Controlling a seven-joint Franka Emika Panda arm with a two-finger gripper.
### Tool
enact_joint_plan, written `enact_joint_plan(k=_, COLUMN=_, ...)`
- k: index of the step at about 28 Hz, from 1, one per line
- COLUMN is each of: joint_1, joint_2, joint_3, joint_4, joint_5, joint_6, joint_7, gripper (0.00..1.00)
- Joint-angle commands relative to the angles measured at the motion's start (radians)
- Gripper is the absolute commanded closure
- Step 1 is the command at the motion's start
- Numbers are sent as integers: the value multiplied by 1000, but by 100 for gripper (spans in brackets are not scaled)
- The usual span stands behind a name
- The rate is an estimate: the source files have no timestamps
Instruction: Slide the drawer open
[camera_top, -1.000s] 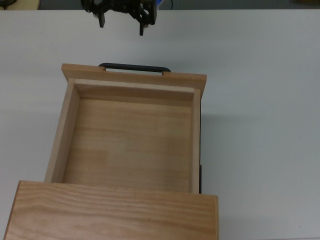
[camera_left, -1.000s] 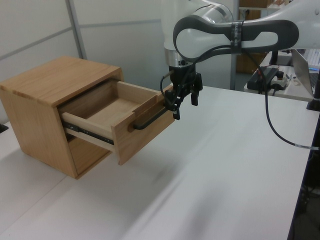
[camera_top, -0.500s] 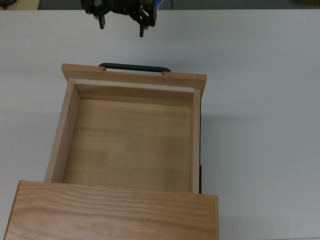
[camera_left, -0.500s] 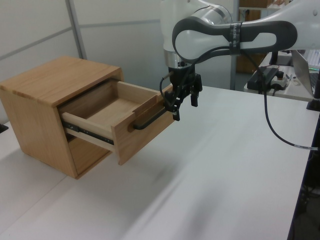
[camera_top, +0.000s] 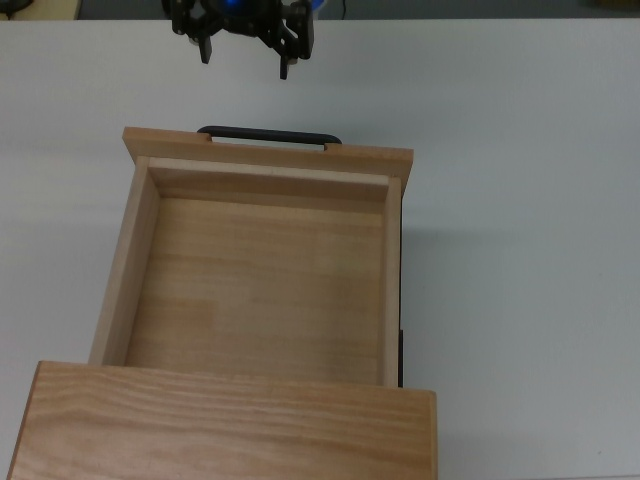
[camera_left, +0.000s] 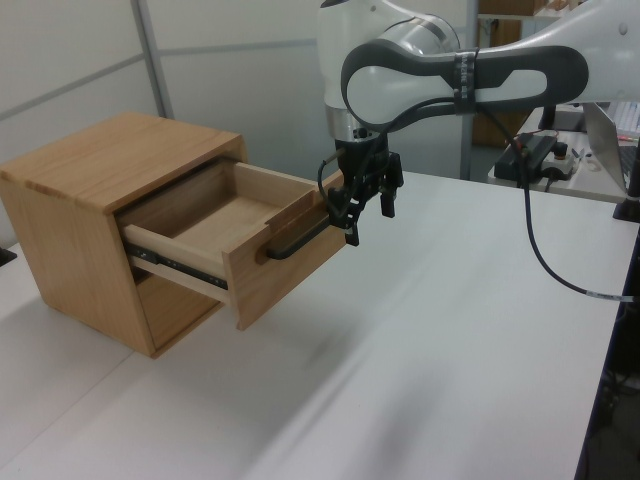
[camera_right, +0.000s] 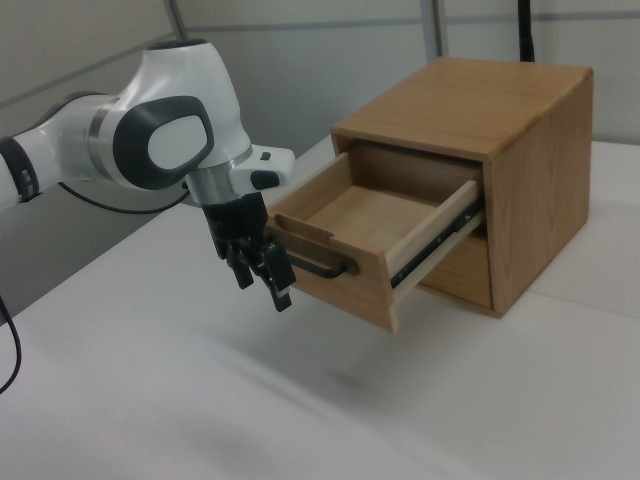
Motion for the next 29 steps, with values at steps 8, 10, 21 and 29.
enact_joint_plan(k=8, joint_1=9, joint_2=19, joint_3=1, joint_4=23, joint_5=-5, joint_6=-17, joint_7=19, gripper=0)
enact_joint_plan(k=10, joint_1=11, joint_2=19, joint_3=1, joint_4=23, joint_5=-5, joint_6=-17, joint_7=22, gripper=0)
enact_joint_plan(k=21, joint_1=9, joint_2=27, joint_3=3, joint_4=25, joint_5=5, joint_6=-15, joint_7=29, gripper=0)
enact_joint_plan(k=29, joint_1=1, joint_2=28, joint_3=-4, joint_4=53, joint_5=59, joint_6=-15, joint_7=20, gripper=0)
